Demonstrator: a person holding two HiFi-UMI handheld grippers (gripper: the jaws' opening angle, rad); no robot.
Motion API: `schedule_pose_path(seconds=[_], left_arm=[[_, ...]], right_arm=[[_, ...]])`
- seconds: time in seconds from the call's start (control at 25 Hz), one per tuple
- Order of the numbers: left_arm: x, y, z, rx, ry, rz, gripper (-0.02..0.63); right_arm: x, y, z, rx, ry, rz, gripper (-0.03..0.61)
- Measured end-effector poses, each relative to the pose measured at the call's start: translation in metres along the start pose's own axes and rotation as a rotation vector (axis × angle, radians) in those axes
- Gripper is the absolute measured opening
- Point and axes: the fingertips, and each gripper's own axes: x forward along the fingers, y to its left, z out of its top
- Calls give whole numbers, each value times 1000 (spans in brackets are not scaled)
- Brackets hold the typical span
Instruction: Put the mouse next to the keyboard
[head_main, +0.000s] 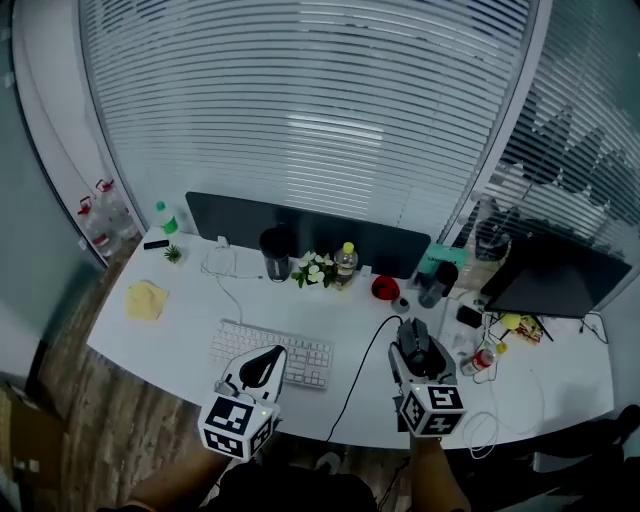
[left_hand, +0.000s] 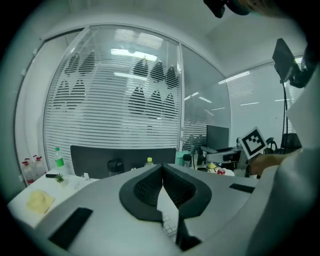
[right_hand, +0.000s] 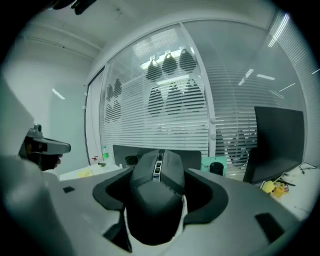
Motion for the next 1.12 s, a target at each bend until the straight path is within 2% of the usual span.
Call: schedule_pose_path(seconds=[0.2, 0.44, 0.6, 0.8, 1.12], left_arm=[[2, -5, -17, 33, 31, 54, 29], [0, 2, -37, -52, 63, 140, 29], [-6, 15, -48, -62, 74, 210, 29], [-8, 18, -62, -85, 100, 221, 29], [-1, 21, -81, -59, 158, 223, 29]], right_arm=[[31, -10, -42, 3, 77, 17, 301], [60, -13, -94, 1, 185, 52, 301], [77, -17, -128, -20, 239, 62, 301], [94, -18, -170, 1, 313, 69, 301], [113, -20, -234, 20, 444, 46, 300]])
